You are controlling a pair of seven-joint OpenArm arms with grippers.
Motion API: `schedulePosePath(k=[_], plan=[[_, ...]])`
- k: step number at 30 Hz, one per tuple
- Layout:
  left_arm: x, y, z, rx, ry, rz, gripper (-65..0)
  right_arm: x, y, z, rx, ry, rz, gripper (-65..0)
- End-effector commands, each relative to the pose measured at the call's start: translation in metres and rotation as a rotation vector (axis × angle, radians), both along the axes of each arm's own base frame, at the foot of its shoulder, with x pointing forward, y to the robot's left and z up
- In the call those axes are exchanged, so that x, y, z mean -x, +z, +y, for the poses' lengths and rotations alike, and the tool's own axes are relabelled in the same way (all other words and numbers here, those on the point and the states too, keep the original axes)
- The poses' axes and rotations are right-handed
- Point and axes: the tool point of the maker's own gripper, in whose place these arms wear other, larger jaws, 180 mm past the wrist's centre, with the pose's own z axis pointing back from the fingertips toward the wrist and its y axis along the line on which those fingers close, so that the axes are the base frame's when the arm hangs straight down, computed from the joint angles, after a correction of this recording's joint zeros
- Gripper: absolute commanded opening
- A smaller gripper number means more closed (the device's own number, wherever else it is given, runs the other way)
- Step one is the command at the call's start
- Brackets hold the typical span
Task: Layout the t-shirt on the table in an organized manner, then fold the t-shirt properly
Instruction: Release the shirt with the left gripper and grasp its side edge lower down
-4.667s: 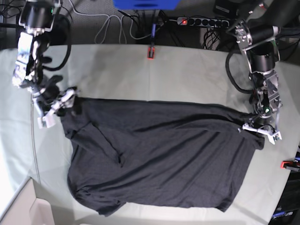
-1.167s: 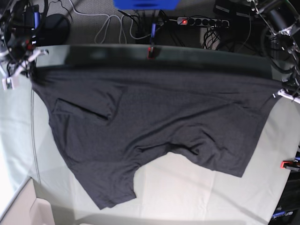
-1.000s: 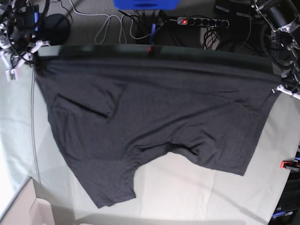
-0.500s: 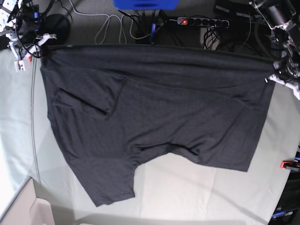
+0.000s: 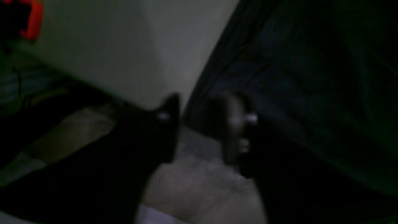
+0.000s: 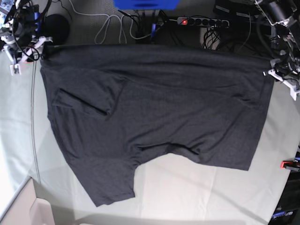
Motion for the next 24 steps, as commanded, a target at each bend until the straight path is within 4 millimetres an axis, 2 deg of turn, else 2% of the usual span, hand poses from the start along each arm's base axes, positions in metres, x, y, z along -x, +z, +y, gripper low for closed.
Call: schedulePosePath(k=[1, 4, 7, 10, 13, 17, 20, 24], plan=[[-0.012, 0.018, 0.011, -0.042, -0.007, -0.046, -35.1, -0.01, 0.014, -0.006, 0.025, 0.003, -0.049, -31.4], [-0.017, 0.034, 0.02, -0.069, 0.01, -0.092, -24.6, -0.013, 0.028, -0.016, 0.051, -0.037, -0.091, -31.1], [-0.024, 0.051, 0.025, -0.104, 0.01, -0.137, -19.5, -0.027, 0.043, -0.021, 0.075, -0.056, -0.148, -31.0], [-0.054, 0.075, 0.026, -0.119, 0.007, -0.223, -17.8, -0.039, 0.05, -0.022, 0.078, -0.057, -0.181, -31.0], [-0.096, 0.101, 0.024, -0.11, 0.014, -0.329, -17.2, -0.052, 0.055, -0.022, 0.078, -0.057, -0.212, -31.0], [-0.184, 0.107, -0.009, -0.013, -0.033, -0.505, -17.6, -0.065, 0.06, -0.02, 0.073, -0.051, -0.241, -30.9], [-0.236, 0.099, -0.036, -0.02, -0.13, -0.572, -17.6, -0.065, 0.06, -0.019, 0.071, -0.051, -0.241, -30.9], [-0.278, 0.073, -0.071, 0.012, -0.217, -0.632, -17.4, -0.063, 0.06, -0.022, 0.075, -0.055, -0.238, -30.9]])
